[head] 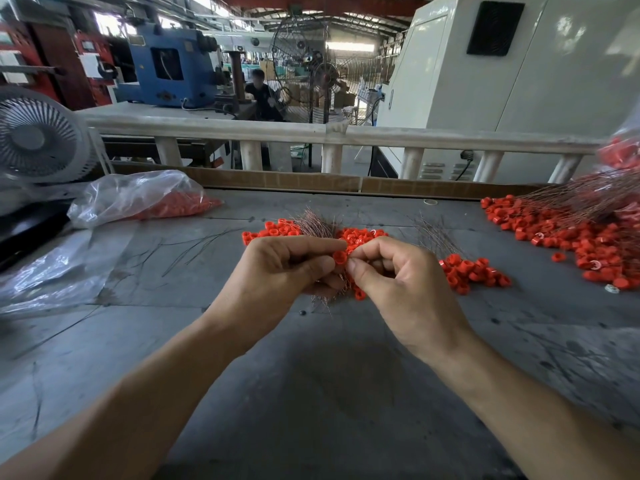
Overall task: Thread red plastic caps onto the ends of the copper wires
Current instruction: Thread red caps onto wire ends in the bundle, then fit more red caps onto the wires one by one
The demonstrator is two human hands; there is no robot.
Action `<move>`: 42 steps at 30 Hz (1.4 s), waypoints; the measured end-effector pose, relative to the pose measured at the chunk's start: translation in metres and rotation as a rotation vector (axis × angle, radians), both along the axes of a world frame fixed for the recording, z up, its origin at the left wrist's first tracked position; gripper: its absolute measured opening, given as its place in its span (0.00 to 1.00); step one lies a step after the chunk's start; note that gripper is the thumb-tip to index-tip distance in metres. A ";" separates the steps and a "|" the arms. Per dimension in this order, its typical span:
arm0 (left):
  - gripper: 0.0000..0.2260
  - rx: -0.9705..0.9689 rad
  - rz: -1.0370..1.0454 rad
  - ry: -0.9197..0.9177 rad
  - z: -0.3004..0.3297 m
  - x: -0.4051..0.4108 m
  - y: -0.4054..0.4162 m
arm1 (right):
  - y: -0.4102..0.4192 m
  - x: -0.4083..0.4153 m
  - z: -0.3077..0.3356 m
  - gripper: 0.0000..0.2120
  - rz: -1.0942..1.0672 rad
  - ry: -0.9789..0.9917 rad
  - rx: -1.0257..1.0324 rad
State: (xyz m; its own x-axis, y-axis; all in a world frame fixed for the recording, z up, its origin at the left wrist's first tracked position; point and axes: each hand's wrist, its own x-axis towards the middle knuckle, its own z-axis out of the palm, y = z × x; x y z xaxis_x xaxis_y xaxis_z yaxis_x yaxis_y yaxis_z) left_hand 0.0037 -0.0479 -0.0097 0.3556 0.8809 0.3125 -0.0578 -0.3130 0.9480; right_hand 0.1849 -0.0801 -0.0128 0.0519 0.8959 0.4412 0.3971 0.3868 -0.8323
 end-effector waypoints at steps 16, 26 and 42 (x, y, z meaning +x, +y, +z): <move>0.12 -0.033 0.006 -0.052 0.000 -0.001 0.001 | 0.003 -0.001 -0.004 0.07 0.067 0.060 -0.042; 0.12 -0.160 -0.045 -0.215 0.003 -0.001 0.003 | 0.004 -0.008 -0.002 0.09 0.190 0.271 -0.208; 0.12 -0.242 0.086 -0.372 0.020 -0.031 0.022 | 0.009 -0.032 -0.014 0.23 0.075 -0.828 0.137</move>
